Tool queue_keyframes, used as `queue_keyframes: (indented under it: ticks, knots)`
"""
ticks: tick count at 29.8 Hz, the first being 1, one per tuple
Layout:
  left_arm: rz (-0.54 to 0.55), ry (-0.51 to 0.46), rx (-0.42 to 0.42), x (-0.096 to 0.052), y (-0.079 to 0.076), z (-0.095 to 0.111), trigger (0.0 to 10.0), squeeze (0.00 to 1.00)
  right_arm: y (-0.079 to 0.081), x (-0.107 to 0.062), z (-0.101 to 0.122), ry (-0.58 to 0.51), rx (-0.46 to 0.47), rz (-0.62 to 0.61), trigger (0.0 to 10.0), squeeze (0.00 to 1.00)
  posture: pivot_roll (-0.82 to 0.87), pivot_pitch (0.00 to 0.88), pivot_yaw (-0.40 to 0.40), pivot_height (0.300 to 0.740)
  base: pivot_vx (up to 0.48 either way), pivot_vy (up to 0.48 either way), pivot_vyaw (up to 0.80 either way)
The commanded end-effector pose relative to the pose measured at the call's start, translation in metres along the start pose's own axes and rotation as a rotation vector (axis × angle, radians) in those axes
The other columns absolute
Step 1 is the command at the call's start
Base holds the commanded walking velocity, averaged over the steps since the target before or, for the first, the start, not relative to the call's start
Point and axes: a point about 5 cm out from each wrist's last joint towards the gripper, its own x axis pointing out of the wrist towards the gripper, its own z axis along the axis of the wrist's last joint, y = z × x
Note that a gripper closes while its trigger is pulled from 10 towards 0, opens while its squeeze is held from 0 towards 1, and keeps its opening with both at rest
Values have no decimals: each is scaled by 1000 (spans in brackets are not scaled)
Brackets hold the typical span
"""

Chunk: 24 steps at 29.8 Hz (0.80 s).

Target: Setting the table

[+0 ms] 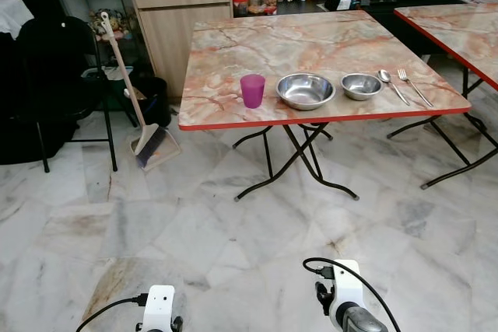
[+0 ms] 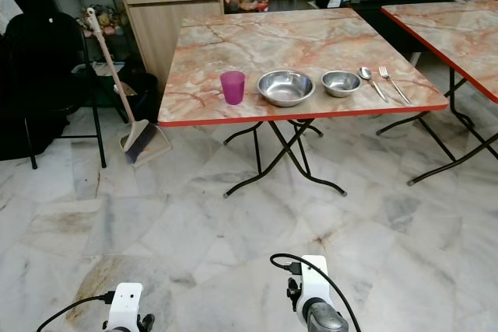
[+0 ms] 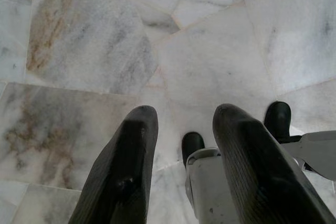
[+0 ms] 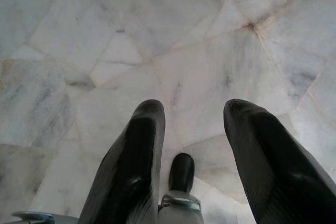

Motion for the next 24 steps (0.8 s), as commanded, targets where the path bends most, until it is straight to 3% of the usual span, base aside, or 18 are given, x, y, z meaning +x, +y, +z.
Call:
queue_keyframes:
  ticks: [1, 24]
  knots:
    - [14, 20, -8, -1, 2, -4, 10000, 0, -3, 0, 4, -18, 14, -13, 10000, 0, 55, 0, 16, 740, 311, 0, 0]
    - [32, 28, -32, -1, 4, -5, 10000, 0, -6, 1, 8, -30, 17, -12, 10000, 0, 59, 0, 1, 740, 332, 0, 0]
